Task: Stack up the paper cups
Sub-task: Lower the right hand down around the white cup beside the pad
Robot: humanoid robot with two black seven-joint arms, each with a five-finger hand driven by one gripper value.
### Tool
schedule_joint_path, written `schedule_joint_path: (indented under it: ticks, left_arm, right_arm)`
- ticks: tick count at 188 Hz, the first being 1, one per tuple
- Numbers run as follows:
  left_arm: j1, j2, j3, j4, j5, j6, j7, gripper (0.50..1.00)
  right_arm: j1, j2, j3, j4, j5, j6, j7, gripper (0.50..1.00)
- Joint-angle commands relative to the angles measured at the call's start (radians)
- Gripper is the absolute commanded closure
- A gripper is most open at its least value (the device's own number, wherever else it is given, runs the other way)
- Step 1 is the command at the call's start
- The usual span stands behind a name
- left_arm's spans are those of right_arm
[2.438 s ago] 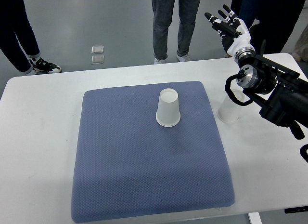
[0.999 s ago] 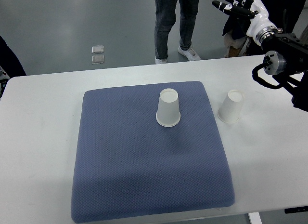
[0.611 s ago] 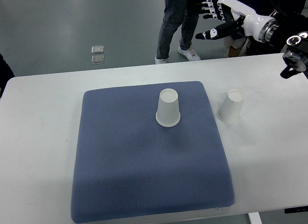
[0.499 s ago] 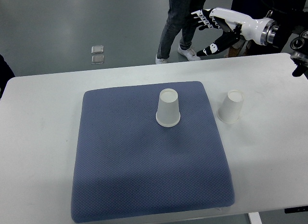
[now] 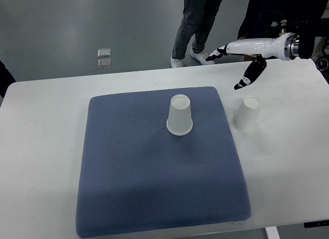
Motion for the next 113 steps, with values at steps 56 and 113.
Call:
schedule_joint_path:
  ticks: [56,113]
  left_arm:
    - [0.0,0.0,0.0,0.0,0.0,0.0,0.0,0.5]
    - [0.0,0.0,0.0,0.0,0.0,0.0,0.0,0.5]
  right_arm:
    - [-0.005,-0.054,-0.142,0.053,-0.06,-0.027,0.049,0.589]
    - [-0.067,-0.032,-0.147,0.022,-0.123,-0.13,0.049,0.589]
